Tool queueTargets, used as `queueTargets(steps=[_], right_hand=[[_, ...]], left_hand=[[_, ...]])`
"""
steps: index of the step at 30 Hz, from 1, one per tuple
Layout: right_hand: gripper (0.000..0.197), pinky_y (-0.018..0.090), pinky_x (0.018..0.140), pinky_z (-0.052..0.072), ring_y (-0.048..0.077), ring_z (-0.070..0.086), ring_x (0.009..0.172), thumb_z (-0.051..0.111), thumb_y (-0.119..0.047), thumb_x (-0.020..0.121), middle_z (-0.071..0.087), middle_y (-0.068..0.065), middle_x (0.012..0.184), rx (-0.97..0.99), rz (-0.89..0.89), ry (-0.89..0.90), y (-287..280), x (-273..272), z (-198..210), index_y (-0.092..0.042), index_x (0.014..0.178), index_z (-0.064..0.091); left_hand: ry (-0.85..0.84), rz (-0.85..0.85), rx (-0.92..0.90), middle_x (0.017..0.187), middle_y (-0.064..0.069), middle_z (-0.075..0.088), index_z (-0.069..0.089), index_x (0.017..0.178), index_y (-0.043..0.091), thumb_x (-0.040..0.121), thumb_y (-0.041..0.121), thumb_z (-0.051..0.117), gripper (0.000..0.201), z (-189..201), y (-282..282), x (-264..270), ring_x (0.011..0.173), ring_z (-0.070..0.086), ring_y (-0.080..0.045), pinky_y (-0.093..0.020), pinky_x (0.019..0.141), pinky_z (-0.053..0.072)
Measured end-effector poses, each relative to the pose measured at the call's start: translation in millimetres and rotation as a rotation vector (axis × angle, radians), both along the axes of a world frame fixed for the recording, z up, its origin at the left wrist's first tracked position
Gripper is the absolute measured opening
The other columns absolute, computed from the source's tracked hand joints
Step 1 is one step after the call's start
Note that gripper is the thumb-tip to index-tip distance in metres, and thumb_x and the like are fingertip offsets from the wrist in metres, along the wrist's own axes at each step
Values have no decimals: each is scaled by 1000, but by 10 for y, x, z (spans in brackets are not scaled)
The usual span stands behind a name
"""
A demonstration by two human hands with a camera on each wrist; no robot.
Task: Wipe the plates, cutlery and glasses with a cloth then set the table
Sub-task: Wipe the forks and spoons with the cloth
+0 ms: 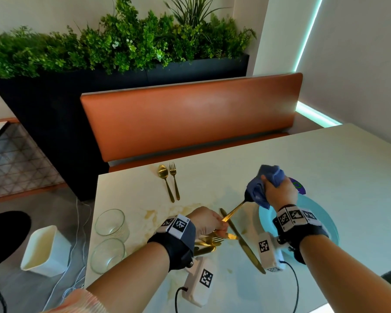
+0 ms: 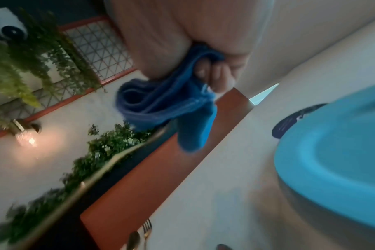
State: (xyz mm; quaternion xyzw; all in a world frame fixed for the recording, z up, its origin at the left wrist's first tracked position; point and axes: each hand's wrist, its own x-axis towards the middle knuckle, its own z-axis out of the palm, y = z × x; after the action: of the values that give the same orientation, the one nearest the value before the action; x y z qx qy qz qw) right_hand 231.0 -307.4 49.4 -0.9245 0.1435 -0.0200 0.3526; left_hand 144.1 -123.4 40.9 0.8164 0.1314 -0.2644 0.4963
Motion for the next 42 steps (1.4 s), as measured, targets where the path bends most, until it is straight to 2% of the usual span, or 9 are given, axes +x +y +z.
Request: queueTargets(steps=[5, 7, 11, 14, 17, 21, 25, 30, 42], right_hand=[[34, 26, 55, 50, 20, 54, 69, 48, -26, 95, 54, 8, 85, 834, -207, 206, 41, -122, -91, 1, 116, 54], [33, 24, 47, 50, 16, 51, 64, 44, -22, 97, 54, 7, 82, 864, -87, 288, 199, -241, -155, 1, 118, 53], [45, 43, 73, 57, 30, 66, 85, 62, -35, 87, 67, 16, 96, 894, 33, 329, 500, -319, -220, -2, 116, 56], [37, 36, 66, 56, 27, 64, 78, 63, -34, 86, 65, 12, 86, 845, -18, 268, 508, -223, -182, -4, 106, 56], [32, 25, 50, 50, 18, 57, 66, 59, -36, 89, 58, 6, 77, 799, -24, 214, 451, -125, -129, -6, 99, 53], [28, 30, 58, 49, 18, 58, 67, 60, -36, 88, 59, 4, 79, 842, 24, 235, 474, -84, -165, -10, 96, 54], [35, 27, 44, 47, 25, 61, 55, 65, -36, 85, 64, 14, 74, 792, 71, 316, 574, -181, -307, -3, 94, 58], [34, 31, 60, 47, 23, 57, 63, 63, -36, 85, 58, 9, 67, 350, 180, 279, 462, -178, -294, -11, 66, 51], [28, 40, 82, 50, 34, 63, 89, 66, -26, 85, 68, 25, 99, 243, 491, 338, 711, -84, -361, 0, 93, 65]], left_hand=[[-73, 144, 12, 71, 7, 63, 70, 98, 10, 93, 24, 57, 20, -93, 29, 40, 68, 51, 1, -16, 57, 34], [-108, 149, -3, 73, 5, 65, 70, 102, 8, 94, 24, 56, 24, -71, -52, 69, 68, 55, -3, -17, 58, 37], [-144, 66, 58, 96, -10, 73, 72, 97, 9, 92, 16, 53, 21, -68, -212, 83, 87, 62, -20, -25, 74, 45], [-150, 119, -3, 100, -9, 74, 73, 99, 9, 93, 21, 52, 25, -121, -209, 96, 82, 57, -13, -21, 68, 42], [-106, 184, -114, 92, -2, 75, 73, 94, 12, 93, 30, 52, 28, -181, -210, 92, 86, 62, -12, -25, 85, 46], [-130, 234, -175, 94, -7, 74, 71, 88, 11, 92, 20, 54, 19, -196, -199, 147, 88, 65, -15, -28, 86, 46], [-194, 205, 36, 113, -10, 67, 63, 114, 7, 88, 12, 53, 28, -184, -118, 239, 104, 62, -28, -30, 80, 47], [-115, -82, 216, 108, -7, 72, 72, 106, 8, 88, 24, 60, 27, -106, 147, 331, 87, 62, -17, -26, 81, 47], [-170, 335, -79, 109, -7, 71, 72, 102, 11, 80, 28, 74, 28, -222, 80, 892, 105, 64, -22, -31, 95, 50]])
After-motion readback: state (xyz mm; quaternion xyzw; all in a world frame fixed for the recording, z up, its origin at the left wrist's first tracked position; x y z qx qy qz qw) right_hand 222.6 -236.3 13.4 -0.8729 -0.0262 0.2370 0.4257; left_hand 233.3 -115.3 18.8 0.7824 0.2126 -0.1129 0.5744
